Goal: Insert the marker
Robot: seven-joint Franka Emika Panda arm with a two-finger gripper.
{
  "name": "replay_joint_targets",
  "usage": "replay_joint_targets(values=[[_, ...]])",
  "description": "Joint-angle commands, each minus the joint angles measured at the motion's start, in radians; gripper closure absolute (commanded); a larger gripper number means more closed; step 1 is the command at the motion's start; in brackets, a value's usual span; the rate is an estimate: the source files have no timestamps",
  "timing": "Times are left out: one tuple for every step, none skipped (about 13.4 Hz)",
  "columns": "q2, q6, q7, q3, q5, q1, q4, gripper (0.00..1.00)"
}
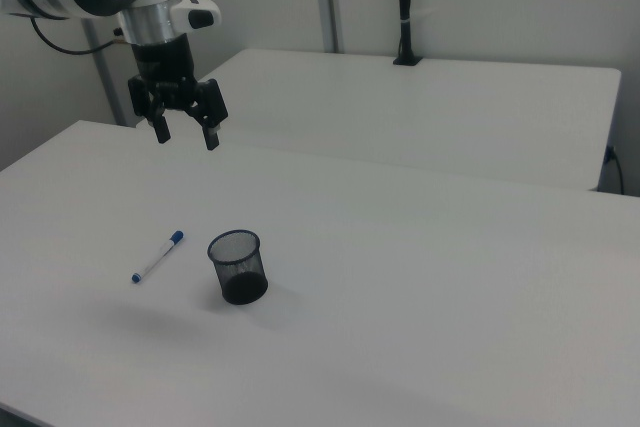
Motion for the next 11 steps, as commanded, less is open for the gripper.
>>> replay_joint_targets(values=[[-0.004,-0.007,0.003,-0.003,0.004,0.002,-0.011,0.0],[-0.003,-0.007,0.003,-0.003,0.004,0.003,-0.011,0.0],[-0.003,-0.007,0.0,-0.003,0.004,0.003,-0.012,0.0],[0.002,0.001,-0.002,-0.002,0.002,0.005,-0.012,0.0],[0.008,0.006,-0.002,-0.002,-0.002,0.008,-0.012,0.0],[0.011,0.01,0.0,0.001,-0.002,0.008,-0.011,0.0],[0.012,0.013,0.0,0.003,-0.002,0.009,-0.012,0.0],[0.016,0.012,0.0,0.003,-0.001,0.009,-0.012,0.0],[0.019,0.019,0.0,0.006,0.001,0.011,-0.014,0.0],[0.025,0.029,0.001,0.008,0.004,0.016,-0.015,0.0],[0.026,0.032,0.003,0.011,0.006,0.023,-0.015,0.0]])
